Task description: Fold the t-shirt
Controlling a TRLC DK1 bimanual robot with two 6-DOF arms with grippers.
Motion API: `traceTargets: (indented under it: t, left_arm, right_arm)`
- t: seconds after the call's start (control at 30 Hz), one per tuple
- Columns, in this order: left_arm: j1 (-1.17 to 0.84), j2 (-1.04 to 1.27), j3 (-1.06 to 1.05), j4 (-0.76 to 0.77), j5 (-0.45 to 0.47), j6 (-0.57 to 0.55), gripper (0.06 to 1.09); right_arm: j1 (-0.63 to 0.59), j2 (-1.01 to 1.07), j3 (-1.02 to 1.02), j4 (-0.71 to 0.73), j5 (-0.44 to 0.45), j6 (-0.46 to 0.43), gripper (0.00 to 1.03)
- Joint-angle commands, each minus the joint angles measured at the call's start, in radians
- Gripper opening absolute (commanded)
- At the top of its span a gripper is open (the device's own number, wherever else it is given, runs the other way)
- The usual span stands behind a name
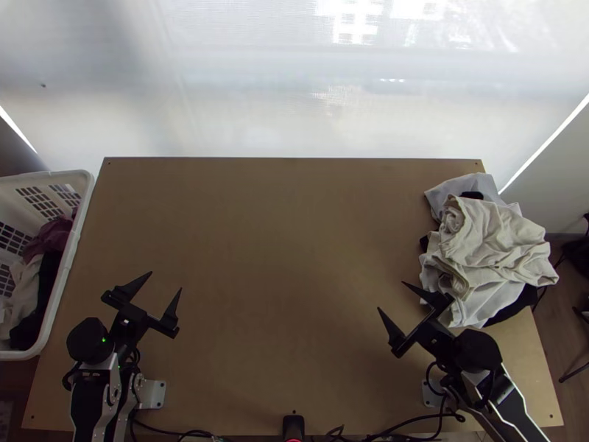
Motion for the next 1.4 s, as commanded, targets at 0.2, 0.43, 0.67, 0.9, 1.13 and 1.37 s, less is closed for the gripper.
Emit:
traceTargets:
  t: [0.2,0.43,0.67,0.9,1.13,1.37]
  left_arm:
    - [-0.108,0.001,0.0,0.006,0.027,-0.05,1.03]
    - [-0.053,0.001,0.002,0.08,0.017,-0.144,1.04]
    - [-0.028,0.017,0.012,0.166,-0.032,-0.196,1.03]
    - [0.136,0.216,0.063,0.309,-0.055,-0.283,1.03]
    - [0.401,0.442,0.189,0.35,-0.063,-0.291,1.04]
    - [0.682,0.589,0.259,0.428,-0.16,-0.21,1.0]
  right_arm:
    - [-0.133,0.006,0.0,-0.01,-0.001,-0.068,0.98]
    - [-0.222,0.04,0.0,0.013,0.0,-0.064,0.98]
    - [-0.273,0.024,0.006,0.044,0.016,-0.064,0.98]
    - [-0.302,0.058,0.009,0.088,0.027,-0.091,0.98]
    - [-0.319,0.365,0.095,0.284,0.094,-0.07,0.98]
    - [-0.342,0.836,0.541,0.182,0.261,0.102,0.98]
